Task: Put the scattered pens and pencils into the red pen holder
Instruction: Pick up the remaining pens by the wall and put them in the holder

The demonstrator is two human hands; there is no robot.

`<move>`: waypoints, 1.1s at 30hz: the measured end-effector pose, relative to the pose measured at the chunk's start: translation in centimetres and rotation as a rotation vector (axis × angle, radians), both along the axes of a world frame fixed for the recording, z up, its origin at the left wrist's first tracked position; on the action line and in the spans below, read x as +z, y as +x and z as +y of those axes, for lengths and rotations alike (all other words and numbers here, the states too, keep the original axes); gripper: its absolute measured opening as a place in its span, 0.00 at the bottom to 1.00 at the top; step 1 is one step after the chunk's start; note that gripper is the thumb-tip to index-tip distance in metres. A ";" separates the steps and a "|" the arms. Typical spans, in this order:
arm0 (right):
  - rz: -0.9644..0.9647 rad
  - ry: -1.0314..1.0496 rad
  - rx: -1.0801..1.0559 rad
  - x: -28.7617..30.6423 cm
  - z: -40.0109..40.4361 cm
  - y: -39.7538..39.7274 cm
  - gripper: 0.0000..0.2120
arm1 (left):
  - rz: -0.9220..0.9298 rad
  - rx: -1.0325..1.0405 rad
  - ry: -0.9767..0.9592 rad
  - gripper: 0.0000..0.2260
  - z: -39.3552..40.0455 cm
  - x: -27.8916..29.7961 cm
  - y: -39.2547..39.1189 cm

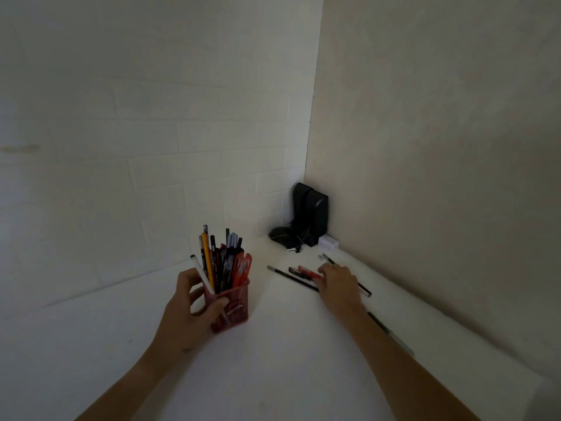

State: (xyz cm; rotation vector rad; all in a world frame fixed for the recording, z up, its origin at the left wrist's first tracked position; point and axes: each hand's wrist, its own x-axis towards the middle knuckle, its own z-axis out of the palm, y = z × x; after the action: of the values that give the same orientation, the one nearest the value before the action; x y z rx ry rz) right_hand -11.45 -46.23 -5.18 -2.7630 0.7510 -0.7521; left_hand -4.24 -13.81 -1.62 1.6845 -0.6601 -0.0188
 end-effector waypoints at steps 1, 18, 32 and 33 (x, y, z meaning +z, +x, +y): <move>0.015 0.024 0.015 0.0 -0.1 0.2 0.13 | 0.001 -0.001 0.002 0.23 0.0 -0.1 0.1; 0.332 0.034 0.094 3.0 0.8 2.3 0.14 | -0.020 -0.024 0.014 0.24 0.4 0.0 0.3; -0.541 0.748 0.531 14.6 17.6 -1.1 0.05 | -0.067 -0.049 -0.008 0.23 0.7 0.0 0.5; -0.512 0.674 0.512 13.8 18.4 -0.9 0.04 | -0.072 -0.045 -0.003 0.24 0.7 0.0 0.5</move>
State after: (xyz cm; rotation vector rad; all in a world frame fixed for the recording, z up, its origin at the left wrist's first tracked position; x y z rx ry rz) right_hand -12.40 -27.85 8.67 -1.9036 0.1300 -0.8376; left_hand -3.78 -13.07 -1.61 1.6738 -0.7513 0.0109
